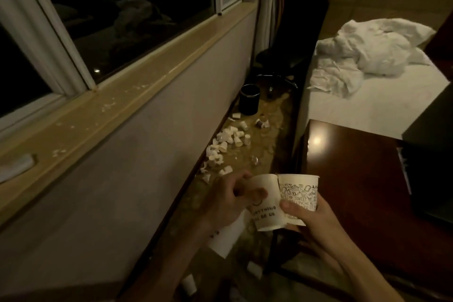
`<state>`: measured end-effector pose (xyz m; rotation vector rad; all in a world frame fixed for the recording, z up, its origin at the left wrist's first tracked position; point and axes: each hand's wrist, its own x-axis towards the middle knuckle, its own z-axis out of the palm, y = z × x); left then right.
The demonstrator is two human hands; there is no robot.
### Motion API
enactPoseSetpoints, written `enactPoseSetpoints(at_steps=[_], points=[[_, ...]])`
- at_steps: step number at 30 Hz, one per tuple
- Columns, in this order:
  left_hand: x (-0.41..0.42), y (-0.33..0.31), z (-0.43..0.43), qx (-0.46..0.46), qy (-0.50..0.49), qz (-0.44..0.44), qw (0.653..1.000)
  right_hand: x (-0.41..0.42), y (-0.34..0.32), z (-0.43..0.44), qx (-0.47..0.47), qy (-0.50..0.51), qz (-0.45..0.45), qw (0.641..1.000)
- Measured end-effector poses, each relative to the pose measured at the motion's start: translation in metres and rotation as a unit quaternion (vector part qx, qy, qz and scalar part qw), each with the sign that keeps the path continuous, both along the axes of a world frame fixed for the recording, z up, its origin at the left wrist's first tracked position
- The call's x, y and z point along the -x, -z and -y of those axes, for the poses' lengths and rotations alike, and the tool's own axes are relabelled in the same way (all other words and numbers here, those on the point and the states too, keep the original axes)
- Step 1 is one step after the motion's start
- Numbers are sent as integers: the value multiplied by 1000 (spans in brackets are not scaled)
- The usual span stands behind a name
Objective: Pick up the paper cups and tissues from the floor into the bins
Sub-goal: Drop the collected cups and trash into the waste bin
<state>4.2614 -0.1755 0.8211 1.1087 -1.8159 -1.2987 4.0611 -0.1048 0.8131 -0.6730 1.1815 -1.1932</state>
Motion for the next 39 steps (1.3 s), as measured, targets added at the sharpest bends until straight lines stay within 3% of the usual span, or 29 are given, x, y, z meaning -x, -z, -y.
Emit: enactPoseSetpoints(at_steps=[6, 15, 23, 27, 30, 34, 39], points=[[-14, 14, 92, -37, -54, 12, 998, -5, 26, 105, -55, -54, 68, 995], [-23, 45, 226, -78, -92, 17, 993, -10, 48, 241, -78, -93, 38, 992], [-3, 99, 365, -167, -29, 24, 985, -17, 86, 344, -121, 26, -42, 991], [18, 100, 431, -201, 12, 9, 980, -11, 82, 387, -116, 90, -16, 989], [38, 94, 469, -188, 41, 24, 981, -1, 75, 409, -102, 114, -16, 988], [66, 81, 509, -177, 57, -19, 982, 17, 67, 446, -92, 163, -16, 982], [103, 62, 578, -159, 80, -31, 984, 57, 55, 506, -71, 176, 48, 981]])
